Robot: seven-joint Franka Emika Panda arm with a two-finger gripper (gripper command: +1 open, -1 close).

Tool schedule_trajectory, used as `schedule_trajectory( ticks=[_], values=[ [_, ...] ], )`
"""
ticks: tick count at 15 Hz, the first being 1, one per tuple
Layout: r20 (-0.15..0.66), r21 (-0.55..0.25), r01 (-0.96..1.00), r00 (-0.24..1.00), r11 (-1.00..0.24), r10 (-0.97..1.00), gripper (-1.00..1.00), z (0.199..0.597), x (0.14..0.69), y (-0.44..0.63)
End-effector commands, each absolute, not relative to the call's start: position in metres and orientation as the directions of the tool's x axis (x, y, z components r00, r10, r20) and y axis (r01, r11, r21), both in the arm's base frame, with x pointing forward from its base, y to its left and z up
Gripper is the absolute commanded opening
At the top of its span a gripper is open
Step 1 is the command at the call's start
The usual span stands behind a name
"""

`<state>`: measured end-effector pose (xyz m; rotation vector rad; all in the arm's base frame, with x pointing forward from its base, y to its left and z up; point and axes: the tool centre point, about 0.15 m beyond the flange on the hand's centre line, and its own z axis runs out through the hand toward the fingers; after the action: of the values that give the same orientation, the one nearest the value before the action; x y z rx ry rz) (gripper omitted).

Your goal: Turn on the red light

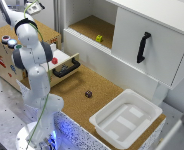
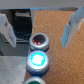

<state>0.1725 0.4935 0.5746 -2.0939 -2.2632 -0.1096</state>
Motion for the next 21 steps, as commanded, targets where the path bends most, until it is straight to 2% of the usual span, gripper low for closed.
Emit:
schedule_trajectory(
  ticks=[1,4,7,14,15,21],
  values=[
    [-0.121,0.089,0.99,0.123,-0.113,0.985,1.0,0.584,0.169,0.54],
    [-0.106,0.101,0.969,0.236,-0.226,0.966,1.0,0.583,0.176,0.545],
    [-0.089,0.113,0.958,0.275,-0.265,0.957,1.0,0.582,0.179,0.562],
    [-0.069,0.093,0.97,0.23,-0.223,0.971,1.0,0.562,0.181,0.601],
    [-0.069,0.095,0.973,0.215,-0.208,0.974,-1.0,0.558,0.177,0.604],
    [-0.042,0.083,0.989,0.129,-0.125,0.991,-1.0,0.545,0.157,0.628]
  ],
)
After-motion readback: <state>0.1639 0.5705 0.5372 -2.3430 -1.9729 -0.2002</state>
